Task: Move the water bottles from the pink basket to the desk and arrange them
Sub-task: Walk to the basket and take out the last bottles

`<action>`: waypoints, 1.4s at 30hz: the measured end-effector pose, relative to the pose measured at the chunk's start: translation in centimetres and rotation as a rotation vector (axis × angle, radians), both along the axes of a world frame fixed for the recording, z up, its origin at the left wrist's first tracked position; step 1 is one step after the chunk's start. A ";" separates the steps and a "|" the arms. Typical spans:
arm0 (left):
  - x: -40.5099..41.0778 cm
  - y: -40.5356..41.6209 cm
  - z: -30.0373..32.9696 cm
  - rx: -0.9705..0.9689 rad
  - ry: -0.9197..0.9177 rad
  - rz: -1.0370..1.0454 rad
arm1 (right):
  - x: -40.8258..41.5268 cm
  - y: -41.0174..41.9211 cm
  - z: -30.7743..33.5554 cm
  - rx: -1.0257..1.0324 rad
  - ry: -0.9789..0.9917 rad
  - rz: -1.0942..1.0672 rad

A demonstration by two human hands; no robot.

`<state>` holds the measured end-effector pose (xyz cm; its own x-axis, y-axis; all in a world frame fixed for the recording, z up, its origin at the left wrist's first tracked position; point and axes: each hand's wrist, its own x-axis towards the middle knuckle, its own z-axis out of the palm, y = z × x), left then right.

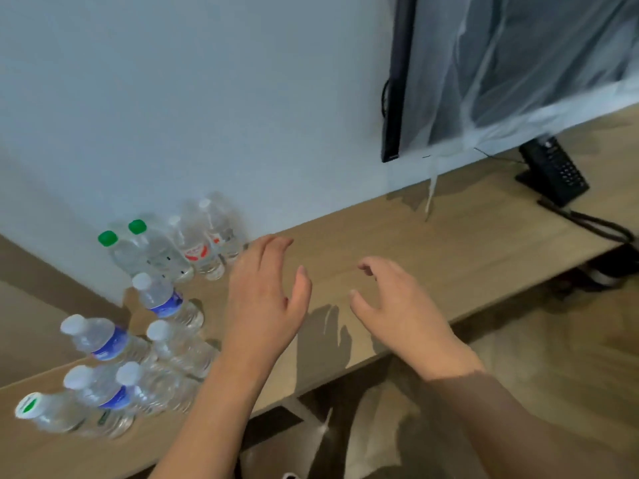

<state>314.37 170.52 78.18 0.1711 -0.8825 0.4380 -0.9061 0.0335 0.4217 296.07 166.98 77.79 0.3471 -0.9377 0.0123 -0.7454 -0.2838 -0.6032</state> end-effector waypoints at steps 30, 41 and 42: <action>-63.6 -16.0 -4.4 0.079 -0.057 -1.062 | -58.6 3.1 -2.5 0.015 0.138 -1.132; -83.3 -30.7 -2.8 0.086 -0.027 -1.138 | -76.2 -9.3 0.0 0.039 0.174 -1.246; -84.8 -31.4 -2.6 0.092 -0.032 -1.155 | -77.5 -9.9 0.1 0.038 0.163 -1.263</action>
<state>229.58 139.10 75.55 -0.7675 -0.5347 0.3538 -0.3659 0.8184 0.4431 218.59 157.05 77.89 -0.7888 -0.6143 0.0196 -0.5490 0.6899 -0.4718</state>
